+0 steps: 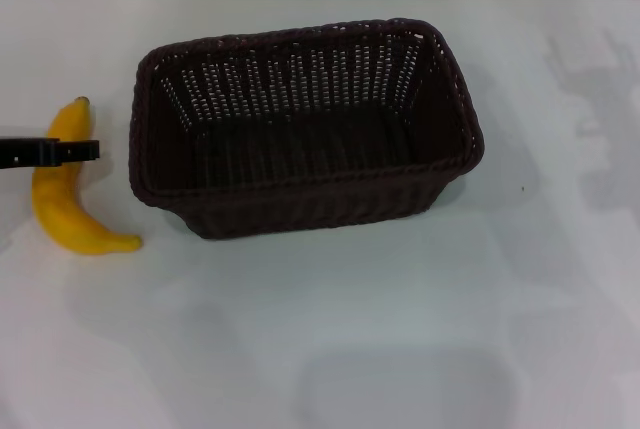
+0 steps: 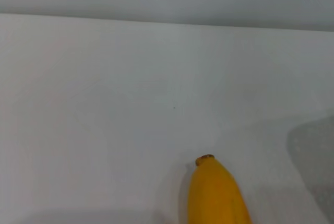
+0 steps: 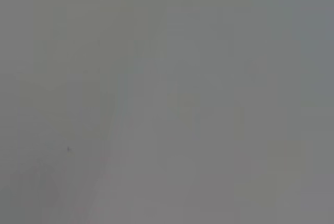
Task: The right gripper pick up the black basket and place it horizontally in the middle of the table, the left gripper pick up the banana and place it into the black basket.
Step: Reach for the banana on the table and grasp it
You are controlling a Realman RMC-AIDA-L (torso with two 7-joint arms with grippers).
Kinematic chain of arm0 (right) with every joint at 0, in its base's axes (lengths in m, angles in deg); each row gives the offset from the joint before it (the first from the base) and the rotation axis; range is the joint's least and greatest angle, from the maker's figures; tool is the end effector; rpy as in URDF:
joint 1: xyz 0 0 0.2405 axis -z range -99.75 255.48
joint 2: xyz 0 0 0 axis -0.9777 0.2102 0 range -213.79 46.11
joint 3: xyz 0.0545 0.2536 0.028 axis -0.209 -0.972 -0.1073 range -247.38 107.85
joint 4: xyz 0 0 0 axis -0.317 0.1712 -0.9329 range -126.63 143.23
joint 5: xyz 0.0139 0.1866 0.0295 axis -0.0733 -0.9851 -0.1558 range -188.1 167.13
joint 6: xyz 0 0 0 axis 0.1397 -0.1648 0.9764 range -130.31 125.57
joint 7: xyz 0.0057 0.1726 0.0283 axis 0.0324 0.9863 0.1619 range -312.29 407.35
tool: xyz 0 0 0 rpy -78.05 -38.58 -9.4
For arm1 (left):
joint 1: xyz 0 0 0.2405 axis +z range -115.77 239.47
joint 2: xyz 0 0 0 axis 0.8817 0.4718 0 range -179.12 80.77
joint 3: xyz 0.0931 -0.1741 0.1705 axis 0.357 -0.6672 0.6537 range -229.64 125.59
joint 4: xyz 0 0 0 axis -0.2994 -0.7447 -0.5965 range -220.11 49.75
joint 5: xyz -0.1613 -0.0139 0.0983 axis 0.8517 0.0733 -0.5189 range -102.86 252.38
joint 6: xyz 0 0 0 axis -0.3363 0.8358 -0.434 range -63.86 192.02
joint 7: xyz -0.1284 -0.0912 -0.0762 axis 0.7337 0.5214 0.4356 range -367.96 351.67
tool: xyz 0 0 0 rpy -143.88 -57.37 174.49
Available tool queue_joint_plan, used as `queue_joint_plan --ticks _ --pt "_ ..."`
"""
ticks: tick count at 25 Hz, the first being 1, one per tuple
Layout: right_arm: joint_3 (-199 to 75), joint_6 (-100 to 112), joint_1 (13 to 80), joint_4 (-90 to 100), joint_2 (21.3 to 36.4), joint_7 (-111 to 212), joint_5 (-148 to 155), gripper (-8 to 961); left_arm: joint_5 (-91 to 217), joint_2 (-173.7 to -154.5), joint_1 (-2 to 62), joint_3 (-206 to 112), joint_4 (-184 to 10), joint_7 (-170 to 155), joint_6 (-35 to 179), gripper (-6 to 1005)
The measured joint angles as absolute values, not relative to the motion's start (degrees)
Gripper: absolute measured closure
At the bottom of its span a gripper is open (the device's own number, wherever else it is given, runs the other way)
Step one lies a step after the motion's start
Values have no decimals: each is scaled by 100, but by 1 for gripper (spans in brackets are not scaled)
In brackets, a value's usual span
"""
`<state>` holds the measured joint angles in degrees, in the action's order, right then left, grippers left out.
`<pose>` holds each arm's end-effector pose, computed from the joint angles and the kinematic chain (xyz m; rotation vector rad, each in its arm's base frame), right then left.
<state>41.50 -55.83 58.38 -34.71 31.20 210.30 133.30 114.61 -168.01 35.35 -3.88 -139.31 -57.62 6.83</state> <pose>0.2320 0.3940 0.0490 -1.4810 0.1933 0.6886 -0.3411 0.3768 0.0247 -1.9982 -1.2906 -0.0851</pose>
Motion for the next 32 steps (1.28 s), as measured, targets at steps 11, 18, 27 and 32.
queue_joint_plan --ticks 11,18,27,32 --pt "4150 -5580 5833 -3482 3120 21030 13336 188 11530 -16801 3490 -387 -13756 -5880 762 173" --pt "4150 -5570 5813 -3486 3120 21030 13335 188 11530 -16801 3487 -387 -13755 -5879 803 174" --pt "4150 -5562 5791 -3499 3120 21030 13332 189 11500 -16795 3411 -390 -13573 -5877 850 175" --pt "4150 -5562 5792 -3516 3120 21030 13332 189 11486 -16791 3379 -395 -13518 -5873 893 222"
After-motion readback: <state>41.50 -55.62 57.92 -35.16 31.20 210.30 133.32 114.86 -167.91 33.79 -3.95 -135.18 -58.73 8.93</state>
